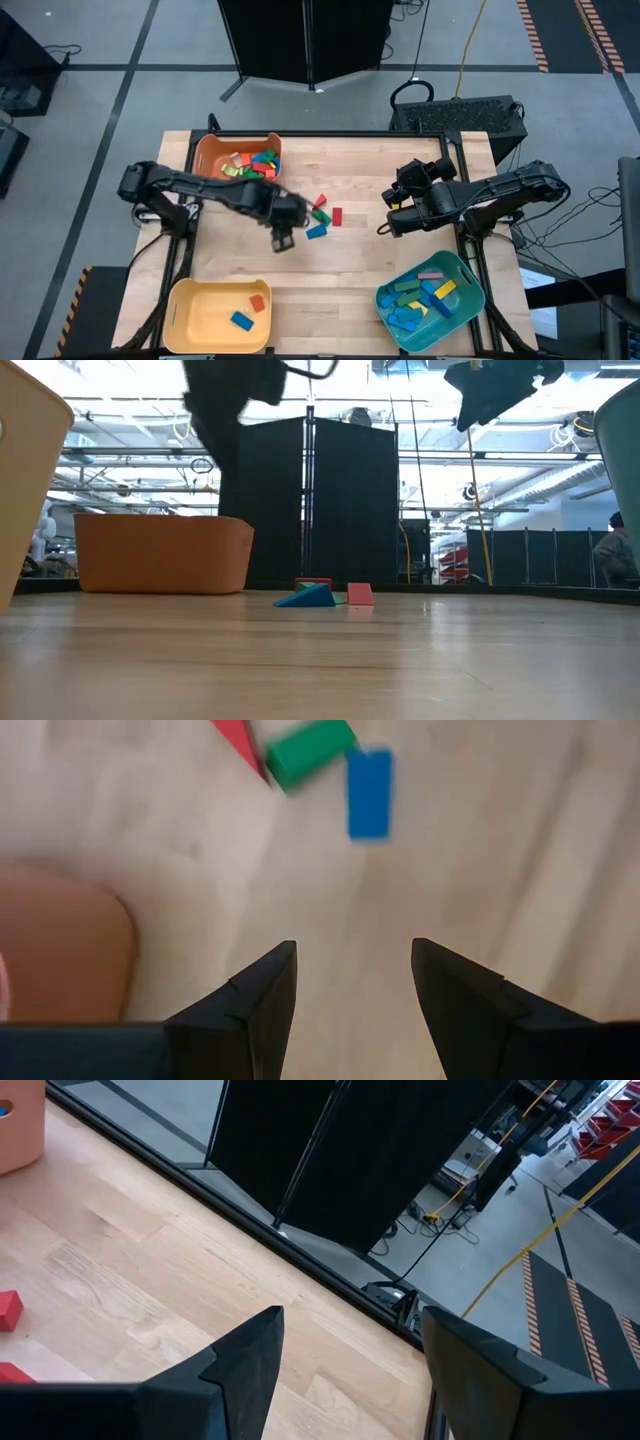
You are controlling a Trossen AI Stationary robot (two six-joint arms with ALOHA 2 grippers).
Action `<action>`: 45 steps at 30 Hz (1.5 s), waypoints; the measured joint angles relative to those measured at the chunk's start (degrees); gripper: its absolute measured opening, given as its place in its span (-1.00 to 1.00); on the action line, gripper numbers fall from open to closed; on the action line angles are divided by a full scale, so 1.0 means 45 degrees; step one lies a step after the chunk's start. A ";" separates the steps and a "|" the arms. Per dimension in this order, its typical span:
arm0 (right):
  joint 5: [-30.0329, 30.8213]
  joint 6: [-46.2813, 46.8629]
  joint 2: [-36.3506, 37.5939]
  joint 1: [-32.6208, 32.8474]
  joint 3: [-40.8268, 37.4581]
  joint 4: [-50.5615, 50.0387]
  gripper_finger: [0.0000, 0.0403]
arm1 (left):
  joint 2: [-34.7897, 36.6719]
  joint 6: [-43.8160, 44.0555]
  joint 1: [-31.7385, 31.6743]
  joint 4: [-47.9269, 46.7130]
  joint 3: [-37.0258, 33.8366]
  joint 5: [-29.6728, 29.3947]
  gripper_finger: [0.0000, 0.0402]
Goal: Sort blocks by size
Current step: Put the red triangular block into the yellow bin
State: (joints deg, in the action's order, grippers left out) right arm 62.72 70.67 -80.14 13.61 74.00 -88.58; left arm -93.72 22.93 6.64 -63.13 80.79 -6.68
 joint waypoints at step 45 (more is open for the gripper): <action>0.0005 -0.0193 0.0000 -0.0004 0.0005 0.0000 0.11 | -0.5401 -0.1925 -0.3689 0.6413 -0.0015 -0.0980 -0.01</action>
State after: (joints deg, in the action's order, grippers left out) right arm 62.74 69.80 -80.14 13.59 74.02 -88.58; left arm -118.03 14.26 -9.96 -34.27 80.73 -11.09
